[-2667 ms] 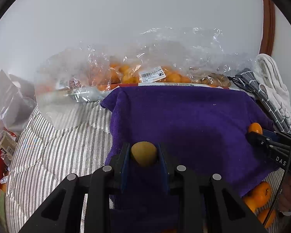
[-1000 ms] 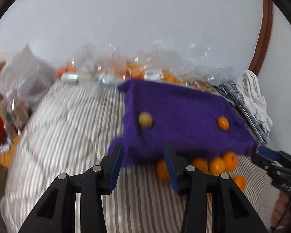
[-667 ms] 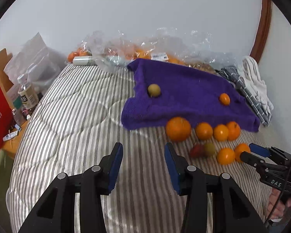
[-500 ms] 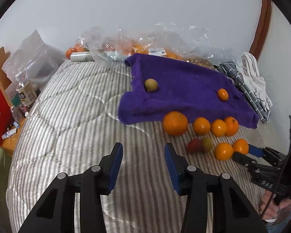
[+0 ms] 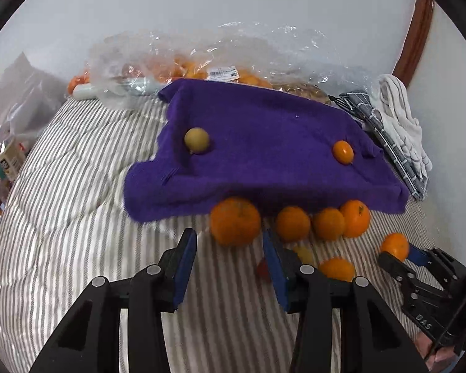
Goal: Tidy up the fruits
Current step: 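Grasp a large orange with the right tool while the left tool grasps another large orange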
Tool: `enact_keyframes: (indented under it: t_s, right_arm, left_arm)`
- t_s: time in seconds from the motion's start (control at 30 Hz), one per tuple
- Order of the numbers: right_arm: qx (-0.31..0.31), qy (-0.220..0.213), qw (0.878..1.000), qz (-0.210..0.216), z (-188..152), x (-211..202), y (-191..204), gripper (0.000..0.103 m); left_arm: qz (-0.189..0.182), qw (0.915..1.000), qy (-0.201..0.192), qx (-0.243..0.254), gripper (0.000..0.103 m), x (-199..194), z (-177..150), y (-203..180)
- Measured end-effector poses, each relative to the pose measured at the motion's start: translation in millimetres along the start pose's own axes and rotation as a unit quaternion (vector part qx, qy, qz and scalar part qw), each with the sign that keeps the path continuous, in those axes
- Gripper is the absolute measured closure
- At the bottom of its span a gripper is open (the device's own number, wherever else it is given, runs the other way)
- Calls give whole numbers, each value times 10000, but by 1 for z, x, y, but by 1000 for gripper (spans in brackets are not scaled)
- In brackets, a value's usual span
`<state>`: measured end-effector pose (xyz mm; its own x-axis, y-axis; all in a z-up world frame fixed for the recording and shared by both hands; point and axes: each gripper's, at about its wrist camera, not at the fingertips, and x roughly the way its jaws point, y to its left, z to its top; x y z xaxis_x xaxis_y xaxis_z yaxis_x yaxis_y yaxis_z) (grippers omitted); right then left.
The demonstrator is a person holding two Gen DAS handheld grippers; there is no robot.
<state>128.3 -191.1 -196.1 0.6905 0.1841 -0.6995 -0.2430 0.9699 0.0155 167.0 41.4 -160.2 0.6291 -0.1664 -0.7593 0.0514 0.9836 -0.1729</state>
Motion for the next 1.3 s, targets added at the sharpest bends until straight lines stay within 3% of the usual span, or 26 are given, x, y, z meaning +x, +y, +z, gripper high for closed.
enact_keyframes:
  t_s: [0.4, 0.73, 0.8, 0.9, 1.3]
  right_arm:
    - [239, -48, 9994, 241, -3, 4, -24, 63]
    - [462, 92, 9982, 358, -4, 10, -31, 63]
    - [490, 102, 9981, 370, -4, 10, -31, 63]
    - [507, 116, 9980, 352, -3, 12, -31, 63]
    - [795, -112, 9964, 253, -6, 2, -41, 63]
  left_arm:
    - [28, 9996, 203, 198, 58, 34, 3, -7]
    - [-107, 9999, 39, 21, 58, 32, 2, -3]
    - [-138, 9999, -3, -39, 64, 31, 3, -1]
    - [-162, 9998, -13, -93, 64, 30, 3, 0]
    - [-261, 9984, -506, -8, 64, 5, 1, -3]
